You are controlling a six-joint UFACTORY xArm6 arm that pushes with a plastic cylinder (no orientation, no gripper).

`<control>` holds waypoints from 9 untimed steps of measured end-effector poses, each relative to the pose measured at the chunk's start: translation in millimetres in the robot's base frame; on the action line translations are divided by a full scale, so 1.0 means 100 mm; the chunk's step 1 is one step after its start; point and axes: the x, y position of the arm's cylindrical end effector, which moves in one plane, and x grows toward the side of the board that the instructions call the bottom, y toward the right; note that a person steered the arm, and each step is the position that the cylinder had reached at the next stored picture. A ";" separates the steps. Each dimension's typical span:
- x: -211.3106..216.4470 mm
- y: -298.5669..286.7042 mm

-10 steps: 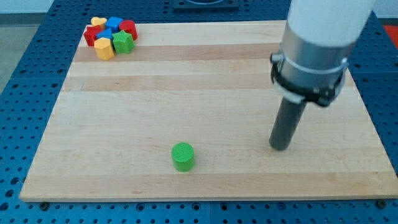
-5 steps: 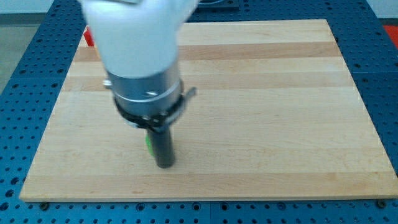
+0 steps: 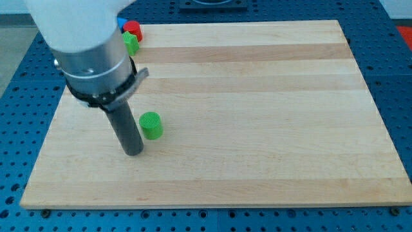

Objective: Place green circle to the right of green star

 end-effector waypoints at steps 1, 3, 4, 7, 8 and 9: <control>-0.06 0.33; -0.80 -0.03; -0.78 -0.04; -1.19 -0.26; -1.14 -0.25; -1.39 -0.25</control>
